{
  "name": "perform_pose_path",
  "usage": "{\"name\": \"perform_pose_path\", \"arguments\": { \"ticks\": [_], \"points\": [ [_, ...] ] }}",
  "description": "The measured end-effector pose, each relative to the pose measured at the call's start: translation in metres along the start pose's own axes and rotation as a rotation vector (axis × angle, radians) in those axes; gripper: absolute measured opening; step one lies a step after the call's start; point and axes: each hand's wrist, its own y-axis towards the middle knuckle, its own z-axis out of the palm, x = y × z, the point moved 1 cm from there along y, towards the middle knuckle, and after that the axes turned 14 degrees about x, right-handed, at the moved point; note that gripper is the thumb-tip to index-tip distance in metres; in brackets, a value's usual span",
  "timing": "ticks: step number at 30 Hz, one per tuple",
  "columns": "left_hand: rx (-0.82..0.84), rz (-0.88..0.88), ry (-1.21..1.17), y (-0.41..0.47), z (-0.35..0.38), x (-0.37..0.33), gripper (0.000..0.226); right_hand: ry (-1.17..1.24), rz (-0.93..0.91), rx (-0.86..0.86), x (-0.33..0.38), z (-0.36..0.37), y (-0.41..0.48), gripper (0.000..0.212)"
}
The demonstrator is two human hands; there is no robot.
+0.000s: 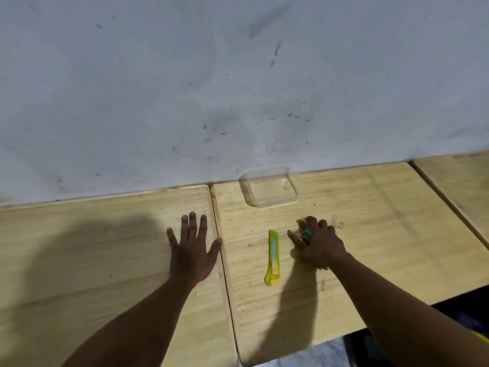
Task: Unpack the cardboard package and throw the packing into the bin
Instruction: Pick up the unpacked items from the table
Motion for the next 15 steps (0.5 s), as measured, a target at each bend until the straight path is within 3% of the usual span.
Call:
{"name": "perform_pose_path", "arguments": {
  "ticks": [6, 10, 15],
  "points": [
    [0.001, -0.009, -0.053, 0.002, -0.001, 0.001, 0.074, 0.008, -0.024, -0.024, 0.005, 0.006, 0.002, 0.074],
    [0.006, -0.016, -0.055, 0.003, 0.003, 0.002, 0.073, -0.034, -0.063, -0.034, 0.003, 0.001, 0.002, 0.071],
    [-0.059, -0.078, -0.374, 0.024, -0.021, -0.027, 0.073, -0.073, -0.167, -0.159, 0.019, -0.043, 0.014, 0.073]
  ]
}}
